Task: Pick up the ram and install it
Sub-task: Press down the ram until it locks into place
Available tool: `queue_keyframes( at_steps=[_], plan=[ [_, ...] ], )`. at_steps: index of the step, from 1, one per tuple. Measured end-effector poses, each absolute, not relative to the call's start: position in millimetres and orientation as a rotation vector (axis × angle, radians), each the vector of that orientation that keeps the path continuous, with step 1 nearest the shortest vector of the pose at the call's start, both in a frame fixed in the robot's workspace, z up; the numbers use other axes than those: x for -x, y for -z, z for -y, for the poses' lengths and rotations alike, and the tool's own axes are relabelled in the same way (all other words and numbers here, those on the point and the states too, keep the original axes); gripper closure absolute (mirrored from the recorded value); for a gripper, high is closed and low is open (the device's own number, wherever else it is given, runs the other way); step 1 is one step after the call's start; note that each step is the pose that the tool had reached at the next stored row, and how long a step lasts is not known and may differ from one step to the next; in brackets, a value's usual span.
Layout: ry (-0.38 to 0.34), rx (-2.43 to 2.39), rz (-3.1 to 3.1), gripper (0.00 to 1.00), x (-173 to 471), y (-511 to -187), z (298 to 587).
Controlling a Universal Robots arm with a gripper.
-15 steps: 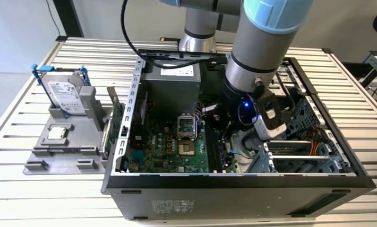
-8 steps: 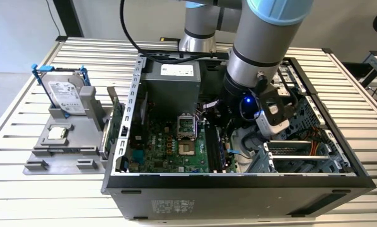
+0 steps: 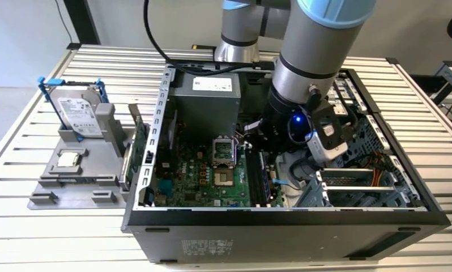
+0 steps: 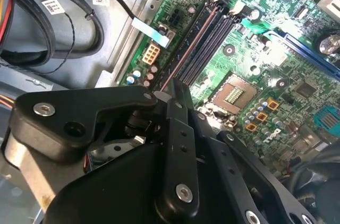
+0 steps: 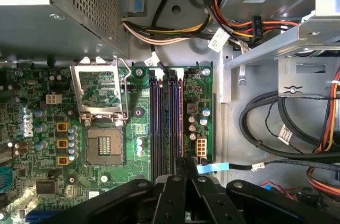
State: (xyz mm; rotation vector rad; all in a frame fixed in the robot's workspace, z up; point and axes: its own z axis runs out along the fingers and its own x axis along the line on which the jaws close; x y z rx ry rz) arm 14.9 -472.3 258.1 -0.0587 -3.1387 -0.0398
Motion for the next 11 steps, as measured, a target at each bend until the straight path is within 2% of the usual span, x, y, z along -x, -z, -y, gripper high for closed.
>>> queue_keyframes(
  at_steps=[11],
  plan=[
    [0.04, 0.046, 3.139, 1.0, -14.9, -259.2, 472.4]
  ],
)
